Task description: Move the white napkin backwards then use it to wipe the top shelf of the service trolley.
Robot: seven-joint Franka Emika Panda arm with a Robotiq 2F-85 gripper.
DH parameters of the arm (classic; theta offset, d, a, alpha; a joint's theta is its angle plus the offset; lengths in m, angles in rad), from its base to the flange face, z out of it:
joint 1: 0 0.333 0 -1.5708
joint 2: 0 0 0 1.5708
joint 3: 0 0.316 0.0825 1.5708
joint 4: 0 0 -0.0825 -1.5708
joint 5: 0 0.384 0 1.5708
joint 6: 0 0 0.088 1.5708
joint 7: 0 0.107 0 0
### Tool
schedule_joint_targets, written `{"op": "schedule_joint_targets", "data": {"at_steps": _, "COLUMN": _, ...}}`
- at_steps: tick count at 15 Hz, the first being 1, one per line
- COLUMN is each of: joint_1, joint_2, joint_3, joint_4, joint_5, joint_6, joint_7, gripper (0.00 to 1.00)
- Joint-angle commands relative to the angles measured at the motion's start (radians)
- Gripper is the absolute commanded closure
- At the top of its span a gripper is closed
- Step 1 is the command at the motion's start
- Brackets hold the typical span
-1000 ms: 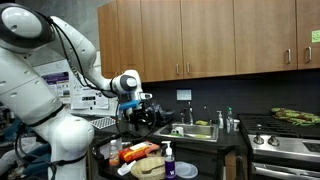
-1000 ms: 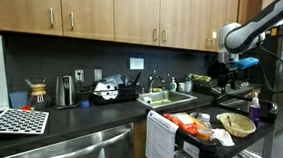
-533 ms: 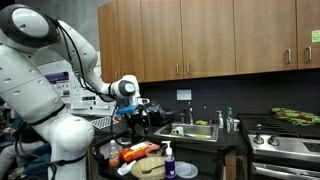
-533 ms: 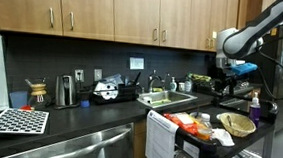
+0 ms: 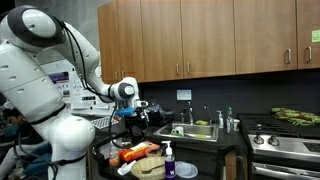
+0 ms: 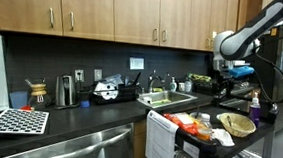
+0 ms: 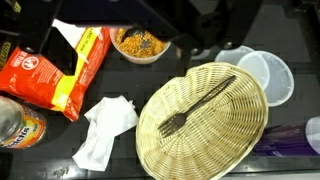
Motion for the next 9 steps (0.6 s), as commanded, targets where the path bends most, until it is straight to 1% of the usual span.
{"op": "schedule_joint_targets", "data": {"at_steps": 1, "joint_1": -0.010, "joint_2": 0.051, "joint_3": -0.006, "joint_4": 0.001, "joint_5": -0.014, "joint_6": 0.074, "joint_7": -0.031, "gripper": 0.00}}
{"op": "schedule_joint_targets", "data": {"at_steps": 4, "joint_1": -0.018, "joint_2": 0.100, "joint_3": -0.012, "joint_4": 0.001, "joint_5": -0.019, "joint_6": 0.143, "joint_7": -0.038, "gripper": 0.00}}
{"op": "schedule_joint_targets", "data": {"at_steps": 9, "joint_1": -0.017, "joint_2": 0.200, "joint_3": -0.022, "joint_4": 0.000, "joint_5": -0.007, "joint_6": 0.211, "joint_7": -0.061, "gripper": 0.00}}
